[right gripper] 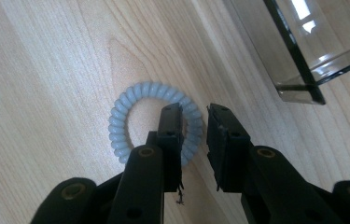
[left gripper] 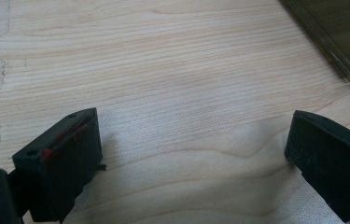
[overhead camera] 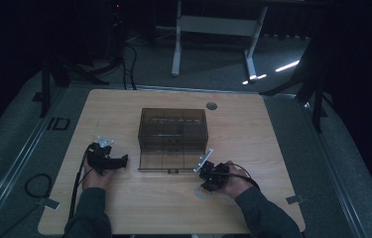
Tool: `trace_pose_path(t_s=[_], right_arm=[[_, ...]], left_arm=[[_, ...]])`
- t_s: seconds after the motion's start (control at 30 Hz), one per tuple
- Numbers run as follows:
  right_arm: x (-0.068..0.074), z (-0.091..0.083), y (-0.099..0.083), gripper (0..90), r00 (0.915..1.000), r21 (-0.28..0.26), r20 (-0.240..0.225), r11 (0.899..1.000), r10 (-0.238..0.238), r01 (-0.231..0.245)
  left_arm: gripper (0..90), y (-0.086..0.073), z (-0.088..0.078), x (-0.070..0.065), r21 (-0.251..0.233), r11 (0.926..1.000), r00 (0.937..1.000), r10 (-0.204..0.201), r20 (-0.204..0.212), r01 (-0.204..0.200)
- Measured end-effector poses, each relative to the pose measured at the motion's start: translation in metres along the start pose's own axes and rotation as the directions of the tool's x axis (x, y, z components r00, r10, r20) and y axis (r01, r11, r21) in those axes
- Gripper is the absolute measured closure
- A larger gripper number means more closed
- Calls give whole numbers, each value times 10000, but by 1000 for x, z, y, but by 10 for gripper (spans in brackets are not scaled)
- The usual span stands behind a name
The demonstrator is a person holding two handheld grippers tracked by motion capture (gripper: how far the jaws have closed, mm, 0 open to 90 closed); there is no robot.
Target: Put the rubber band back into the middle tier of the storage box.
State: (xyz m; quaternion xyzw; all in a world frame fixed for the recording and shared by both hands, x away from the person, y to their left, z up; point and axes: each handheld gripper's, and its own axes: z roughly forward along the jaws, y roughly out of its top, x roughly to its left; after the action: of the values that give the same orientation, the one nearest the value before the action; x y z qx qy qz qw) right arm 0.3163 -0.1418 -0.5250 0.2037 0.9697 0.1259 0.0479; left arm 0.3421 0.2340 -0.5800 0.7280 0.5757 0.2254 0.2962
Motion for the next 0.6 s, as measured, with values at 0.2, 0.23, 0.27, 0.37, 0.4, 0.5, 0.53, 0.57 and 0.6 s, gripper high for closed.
trace_pose_path(t_s=[0.2, 0.23, 0.27, 0.37, 0.4, 0.5, 0.53, 0.57, 0.6], right_arm=[[-1, 2, 2, 744, 9999, 137, -139, 9999, -45, 47], [-1, 2, 2, 744, 9999, 164, -141, 9998, -80, 82], [-1, 3, 2, 744, 9998, 188, -149, 9998, -105, 107], [0, 4, 4, 744, 9998, 279, -160, 9996, -89, 94], [0, 4, 4, 745, 9997, 311, -172, 9994, -144, 149], [0, 5, 6, 747, 9996, 406, -195, 9989, -212, 220], [0, 5, 6, 750, 9996, 433, -195, 9988, -210, 219], [1, 5, 6, 752, 9995, 445, -223, 9988, -201, 211], [1, 5, 7, 754, 9995, 472, -220, 9986, -219, 229]], left_arm=[[36, 0, 0, 0, -3, 10000, 10000, 0, -2, 0], [37, 0, 0, 0, -13, 10000, 10000, -14, -2, 14], [36, 0, 0, 0, -2, 10000, 10000, -1, 2, 1], [36, 0, 0, 0, -1, 10000, 10000, 2, -2, -2], [36, 0, 0, 0, -1, 10000, 10000, 3, -2, -3], [36, 0, 0, 0, -2, 10000, 10000, 1, -3, -1], [36, 0, 0, 0, -1, 10000, 10000, 1, -3, -1], [36, 0, 0, 0, -4, 10000, 10000, 0, 0, 0], [36, 0, 0, 0, -1, 10000, 10000, 1, 1, -1]])
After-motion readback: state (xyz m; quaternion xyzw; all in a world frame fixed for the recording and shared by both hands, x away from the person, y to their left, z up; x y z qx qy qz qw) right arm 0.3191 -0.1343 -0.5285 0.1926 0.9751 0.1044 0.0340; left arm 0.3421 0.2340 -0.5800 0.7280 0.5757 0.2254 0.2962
